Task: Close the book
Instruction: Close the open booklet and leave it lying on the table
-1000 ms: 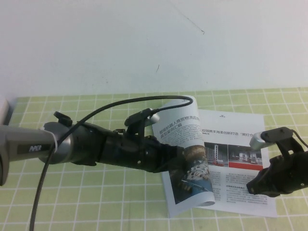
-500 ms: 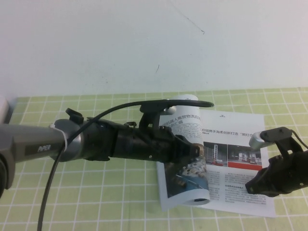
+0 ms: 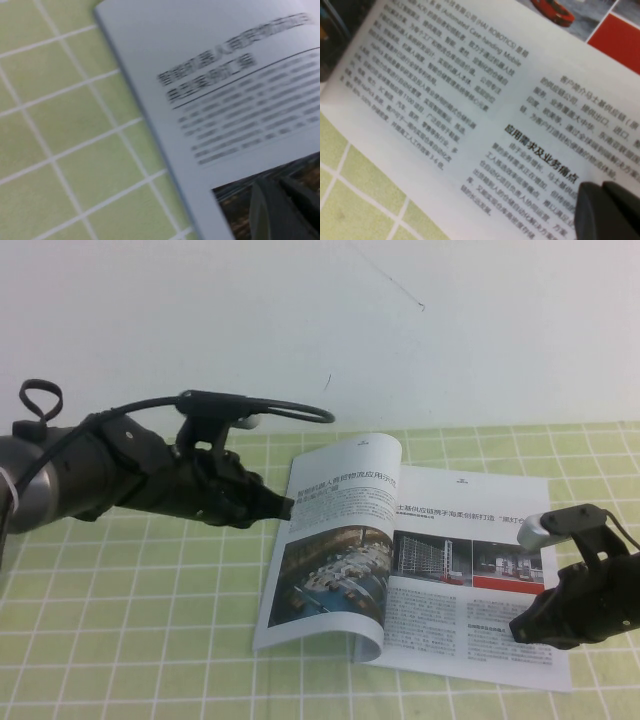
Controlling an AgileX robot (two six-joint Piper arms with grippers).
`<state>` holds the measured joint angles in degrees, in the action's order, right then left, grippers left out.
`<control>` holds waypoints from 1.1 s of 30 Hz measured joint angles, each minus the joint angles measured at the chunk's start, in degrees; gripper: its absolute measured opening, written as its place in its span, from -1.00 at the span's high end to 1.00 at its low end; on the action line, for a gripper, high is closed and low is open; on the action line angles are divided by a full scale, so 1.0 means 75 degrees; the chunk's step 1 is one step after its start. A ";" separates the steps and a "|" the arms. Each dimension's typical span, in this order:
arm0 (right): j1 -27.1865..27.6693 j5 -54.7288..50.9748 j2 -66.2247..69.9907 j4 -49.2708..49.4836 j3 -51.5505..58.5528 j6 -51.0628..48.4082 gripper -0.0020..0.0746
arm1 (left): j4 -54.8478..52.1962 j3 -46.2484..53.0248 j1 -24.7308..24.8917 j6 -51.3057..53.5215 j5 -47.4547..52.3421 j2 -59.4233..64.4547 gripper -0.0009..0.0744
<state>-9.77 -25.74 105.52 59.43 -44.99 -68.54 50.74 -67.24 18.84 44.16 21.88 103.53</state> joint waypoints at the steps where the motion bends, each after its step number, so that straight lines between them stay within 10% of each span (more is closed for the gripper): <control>1: 0.0000 0.0000 0.0000 0.0000 0.0000 0.0000 0.96 | -0.0216 0.0000 -0.0118 -0.0256 -0.0040 0.0092 0.99; 14: 0.0000 0.0000 0.0000 0.0013 0.0000 0.0000 0.96 | -0.0172 -0.0040 -0.0205 -0.1032 -0.0172 0.1470 0.99; 23: 0.0000 0.0000 0.0000 0.0049 0.0000 0.0000 0.96 | 0.0163 -0.0303 0.0903 -0.1046 0.0573 0.1546 0.99; 33: 0.0000 0.0031 0.0000 0.0067 0.0000 0.0000 0.96 | 0.4030 -0.0559 0.1858 0.1416 0.1158 0.1619 0.99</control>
<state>-9.77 -25.51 105.52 59.93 -44.99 -68.54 80.96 -71.44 32.78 54.78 30.57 115.68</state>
